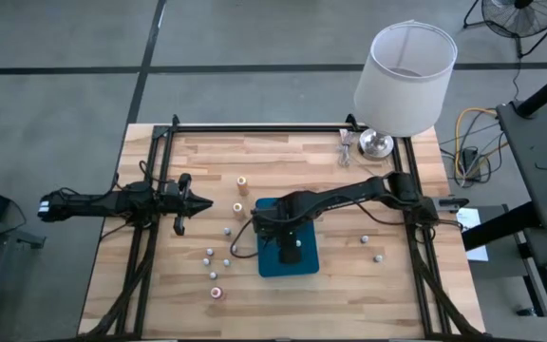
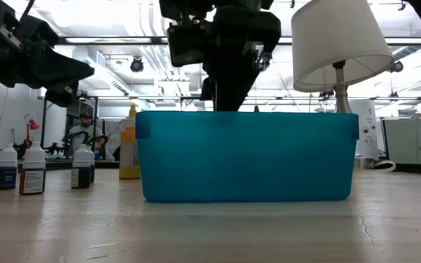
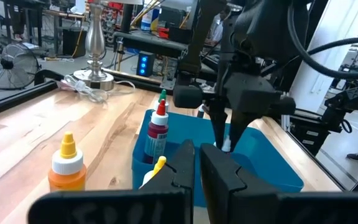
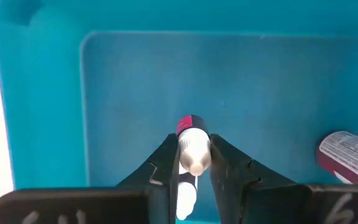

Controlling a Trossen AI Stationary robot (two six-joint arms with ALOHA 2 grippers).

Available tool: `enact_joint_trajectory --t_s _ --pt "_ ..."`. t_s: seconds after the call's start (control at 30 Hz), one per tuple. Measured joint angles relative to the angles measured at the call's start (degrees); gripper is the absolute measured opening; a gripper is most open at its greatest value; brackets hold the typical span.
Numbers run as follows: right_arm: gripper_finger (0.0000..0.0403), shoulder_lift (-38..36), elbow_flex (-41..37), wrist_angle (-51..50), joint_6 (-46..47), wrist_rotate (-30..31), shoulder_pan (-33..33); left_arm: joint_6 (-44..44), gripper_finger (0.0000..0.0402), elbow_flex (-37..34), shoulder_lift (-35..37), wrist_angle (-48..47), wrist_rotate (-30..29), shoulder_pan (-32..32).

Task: Pick & Place food coloring
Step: Put the small pink food coloring bottle into the blue bin

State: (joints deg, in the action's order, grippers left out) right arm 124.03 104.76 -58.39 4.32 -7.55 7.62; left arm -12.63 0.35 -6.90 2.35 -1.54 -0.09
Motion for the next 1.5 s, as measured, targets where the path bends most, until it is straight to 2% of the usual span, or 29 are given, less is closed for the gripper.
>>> enact_joint_trajectory --t_s 0.8,1.5 --pt "0.0059 0.0 -3.6 5.3 0.2 0.1 0.3 0.0 0.0000 0.0 0.0 0.0 0.0 0.0" --pt "0.0059 -0.1 4.2 -2.3 0.0 -0.6 -0.1 0.0 0.0000 0.0 0.0 0.0 0.0 0.0"
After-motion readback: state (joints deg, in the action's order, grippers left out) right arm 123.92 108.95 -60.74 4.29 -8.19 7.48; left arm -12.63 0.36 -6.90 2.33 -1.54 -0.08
